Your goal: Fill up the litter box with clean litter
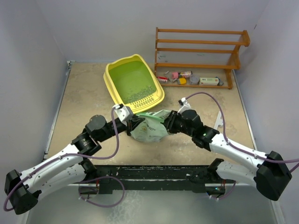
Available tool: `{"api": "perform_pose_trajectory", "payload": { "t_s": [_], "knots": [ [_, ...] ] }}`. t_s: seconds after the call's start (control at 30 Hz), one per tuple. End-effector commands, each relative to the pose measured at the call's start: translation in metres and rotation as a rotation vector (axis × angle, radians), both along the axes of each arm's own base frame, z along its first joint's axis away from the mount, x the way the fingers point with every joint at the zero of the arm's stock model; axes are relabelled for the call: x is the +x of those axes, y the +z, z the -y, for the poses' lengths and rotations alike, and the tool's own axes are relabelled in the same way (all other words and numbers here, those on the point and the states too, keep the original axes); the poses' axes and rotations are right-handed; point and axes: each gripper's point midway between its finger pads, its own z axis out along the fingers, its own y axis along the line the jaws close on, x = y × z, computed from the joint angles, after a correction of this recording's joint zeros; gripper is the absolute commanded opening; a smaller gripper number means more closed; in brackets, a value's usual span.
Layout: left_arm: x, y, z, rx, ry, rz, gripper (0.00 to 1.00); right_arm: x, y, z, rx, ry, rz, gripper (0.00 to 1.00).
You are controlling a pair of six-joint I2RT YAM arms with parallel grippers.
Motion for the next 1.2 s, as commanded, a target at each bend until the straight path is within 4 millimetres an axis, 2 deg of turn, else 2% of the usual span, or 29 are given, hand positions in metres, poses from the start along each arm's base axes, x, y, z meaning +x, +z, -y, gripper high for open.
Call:
{"api": "perform_pose_trajectory", "payload": {
  "t_s": [0.0,0.33,0.73,1.17],
  "knots": [
    [0.003,0.040,-0.005,-0.059,0.027,0.079,0.00,-0.027,0.040,-0.025,0.212,0.121,-0.015,0.00],
    [0.003,0.039,-0.009,-0.037,0.045,0.073,0.00,-0.029,0.065,-0.022,0.319,0.097,0.029,0.00],
    [-0.007,0.045,-0.015,-0.010,0.018,0.080,0.00,-0.030,0.072,-0.017,0.400,0.069,0.042,0.00],
    [-0.005,0.041,-0.014,0.015,0.022,0.055,0.00,-0.040,0.093,0.013,0.428,-0.001,0.117,0.00]
  ]
}}
